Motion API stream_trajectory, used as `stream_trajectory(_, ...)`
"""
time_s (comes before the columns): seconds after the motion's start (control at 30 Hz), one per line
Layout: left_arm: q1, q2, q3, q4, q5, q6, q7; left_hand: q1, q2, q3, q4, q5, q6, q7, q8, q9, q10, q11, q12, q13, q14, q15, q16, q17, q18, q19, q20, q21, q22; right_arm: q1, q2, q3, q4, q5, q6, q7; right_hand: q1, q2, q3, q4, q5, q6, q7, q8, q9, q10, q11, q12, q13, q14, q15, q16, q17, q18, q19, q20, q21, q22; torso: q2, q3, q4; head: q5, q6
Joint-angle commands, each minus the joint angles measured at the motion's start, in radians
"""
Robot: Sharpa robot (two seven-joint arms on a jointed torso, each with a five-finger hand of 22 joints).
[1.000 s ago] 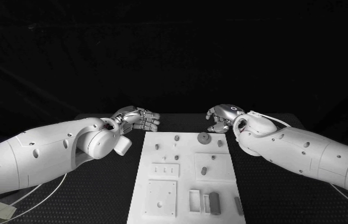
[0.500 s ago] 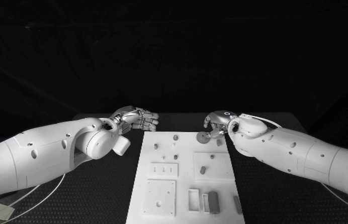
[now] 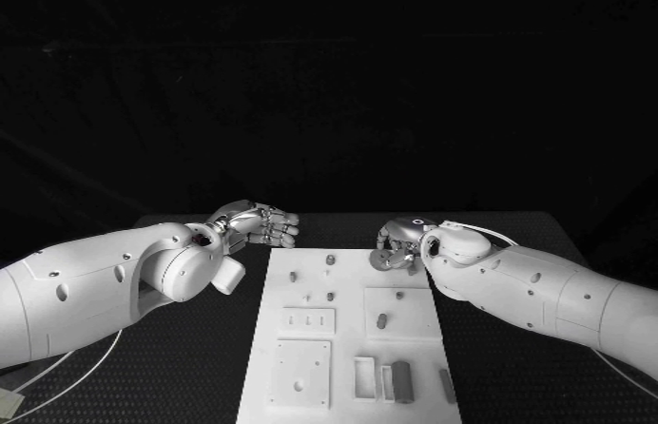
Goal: Assemble the parts on the task board
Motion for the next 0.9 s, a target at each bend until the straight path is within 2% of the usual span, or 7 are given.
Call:
stream_trajectory(0.03, 0.001, 0.002, 0.001, 0.002, -0.003, 0.015, 0.015, -0.001, -0.005, -0.002, 0.0, 0.004, 0.006, 0.013, -0.006, 0.0, 0.008, -0.002, -0.004, 0.001, 0.007, 0.001, -0.004, 0.001, -0.01, 0.006, 0.001, -0.005, -0.001, -0.004, 0.007, -0.001, -0.013, -0.013, 0.005, 0.014, -0.008, 0.001, 0.0, 0.005, 0.002, -0.002, -0.001, -0.002, 0.0, 0.005, 0.0, 0.003, -0.002, 0.004, 0.0, 0.006, -0.001, 0.117, 0.001, -0.006, 0.003, 0.018, 0.002, 0.0007, 0.0042, -0.003, -0.001)
stream_trajectory(0.37, 0.001, 0.0, 0.001, 0.003, -0.003, 0.015, 0.014, -0.001, -0.005, -0.002, 0.0, 0.004, 0.006, 0.014, -0.006, 0.0, 0.008, -0.002, -0.005, 0.001, 0.007, 0.001, -0.005, 0.001, -0.01, 0.006, 0.001, -0.005, -0.001, -0.008, 0.021, -0.001, -0.046, -0.011, -0.004, -0.002, -0.006, 0.007, 0.002, 0.002, 0.002, -0.002, 0.0, -0.003, 0.0, 0.007, 0.0, 0.006, -0.004, 0.005, 0.0, 0.006, 0.001, 0.117, 0.0, -0.007, 0.003, 0.018, 0.002, 0.0009, 0.001, 0.002, -0.005)
stream_trajectory(0.77, 0.001, -0.001, 0.001, 0.005, -0.003, 0.015, 0.014, -0.001, -0.005, -0.002, 0.0, 0.004, 0.006, 0.014, -0.007, 0.0, 0.009, -0.002, -0.006, 0.001, 0.007, 0.001, -0.005, 0.002, -0.01, 0.006, 0.001, -0.006, -0.001, -0.009, 0.018, -0.001, -0.053, 0.011, -0.027, 0.006, -0.007, 0.011, 0.001, 0.001, 0.001, -0.003, 0.0, -0.003, 0.0, 0.003, 0.001, 0.003, -0.009, 0.004, 0.001, 0.006, -0.002, 0.117, -0.001, -0.007, 0.004, 0.018, 0.001, 0.0012, -0.0002, 0.004, -0.01)
stream_trajectory(0.9, 0.001, 0.001, 0.001, 0.004, -0.004, 0.016, 0.014, -0.001, -0.005, -0.002, 0.0, 0.004, 0.006, 0.014, -0.007, 0.0, 0.009, -0.002, -0.006, 0.001, 0.007, 0.001, -0.006, 0.002, -0.01, 0.007, 0.001, -0.006, -0.001, -0.009, 0.018, 0.0, -0.053, 0.019, -0.018, 0.007, -0.012, 0.005, -0.002, 0.001, 0.001, -0.016, 0.003, -0.01, -0.003, -0.008, 0.004, -0.008, -0.022, 0.002, 0.004, 0.005, -0.005, 0.117, -0.003, -0.007, 0.003, 0.018, 0.001, 0.0011, -0.0007, 0.004, -0.012)
